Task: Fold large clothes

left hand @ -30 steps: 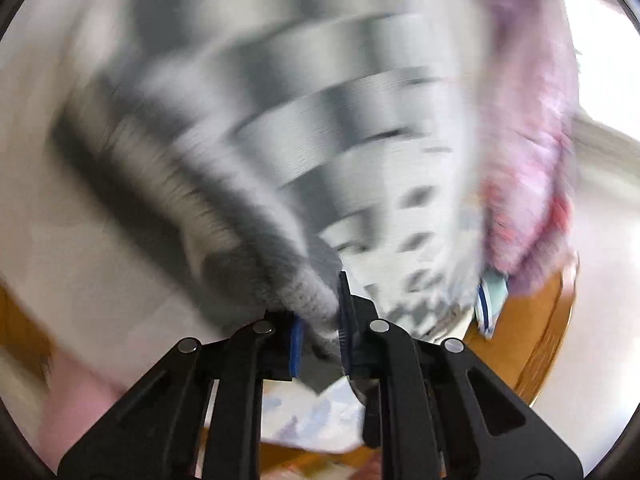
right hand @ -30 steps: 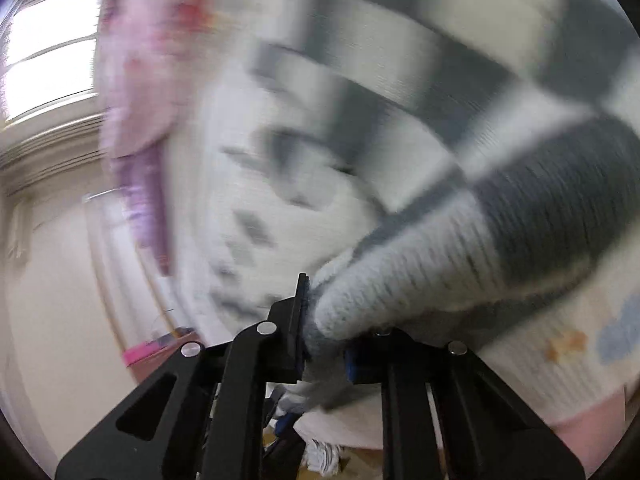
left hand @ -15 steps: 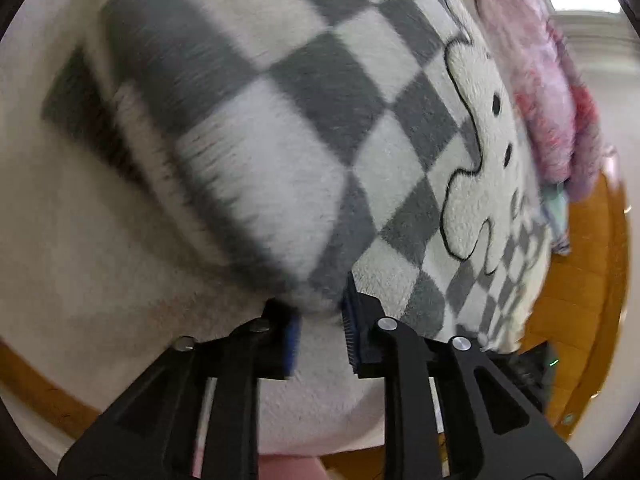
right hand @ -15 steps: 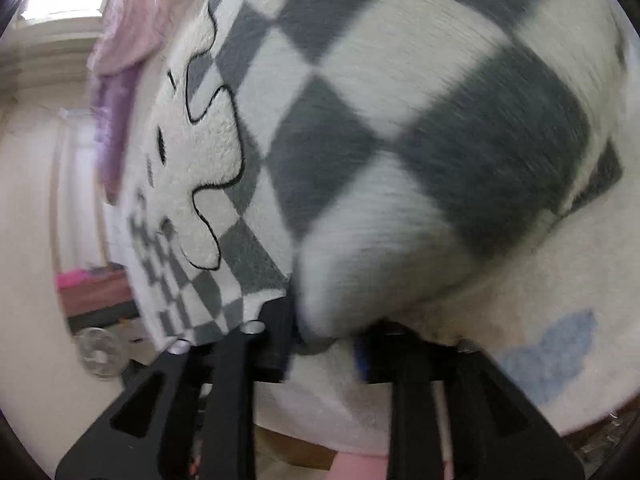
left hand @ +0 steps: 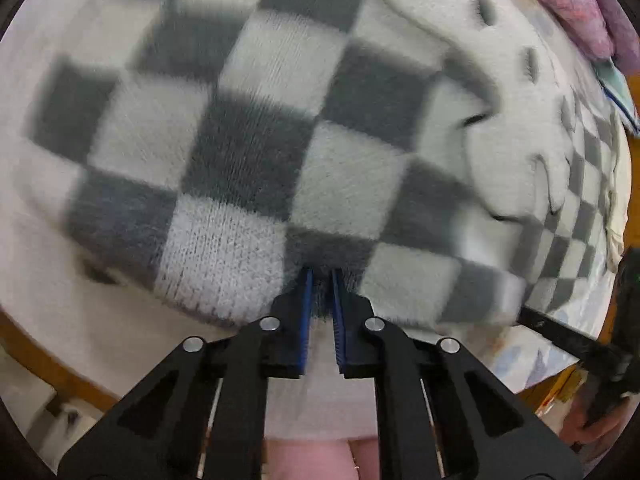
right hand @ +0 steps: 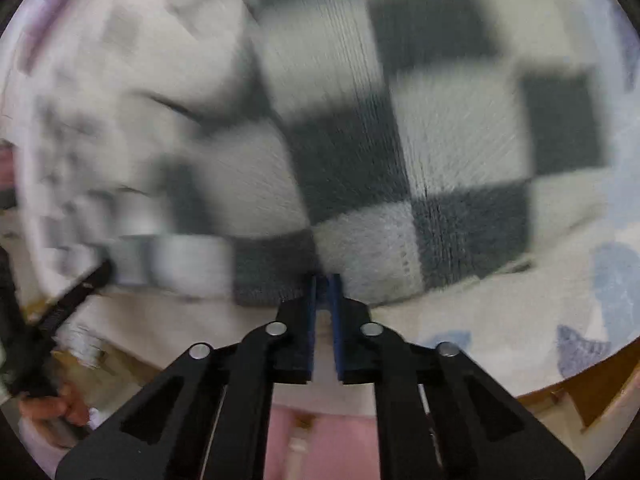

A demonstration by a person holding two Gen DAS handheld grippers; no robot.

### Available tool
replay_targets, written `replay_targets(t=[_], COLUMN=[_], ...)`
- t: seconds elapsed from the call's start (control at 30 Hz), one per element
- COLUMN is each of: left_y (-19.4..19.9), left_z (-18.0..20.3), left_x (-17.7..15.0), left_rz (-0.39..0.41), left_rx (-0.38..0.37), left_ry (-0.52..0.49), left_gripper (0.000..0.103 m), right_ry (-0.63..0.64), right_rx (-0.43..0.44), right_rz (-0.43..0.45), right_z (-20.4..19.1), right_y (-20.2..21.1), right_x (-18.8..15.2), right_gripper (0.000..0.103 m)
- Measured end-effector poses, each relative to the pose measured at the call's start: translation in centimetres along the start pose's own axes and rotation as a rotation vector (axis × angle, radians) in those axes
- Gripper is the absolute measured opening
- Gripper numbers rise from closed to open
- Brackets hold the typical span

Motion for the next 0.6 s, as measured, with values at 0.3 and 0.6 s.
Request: replay_targets(t=[0.3, 0.6], left_y=[3.1, -0.7], left_z=[8.4, 10.0], left_x=[0.6, -0.1], left_rz=[-0.006, -0.083], left_rx=[-0.164, -0.071], left_ry=[-0.139, -0.080], left_gripper=[0.009, 0.003], right_ry=[0.054, -0.014], right_rx=[0.093, 0.111], right_rz=[0.028, -0.013], right_z=[-5.3, -5.1], right_y=[3.3, 2.2], right_x=[-1.2, -2.3], right_gripper=[0.006, 0.008])
Point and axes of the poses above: each gripper's, at about its wrist camera, not at the fingertips, and y roughly against the way its jaws point, z to its right, x to its top, the point moved 5 cm from there along -y, roughly the way its jaws point, and after that the axes turned 6 degrees about z, right-handed, at the moved point
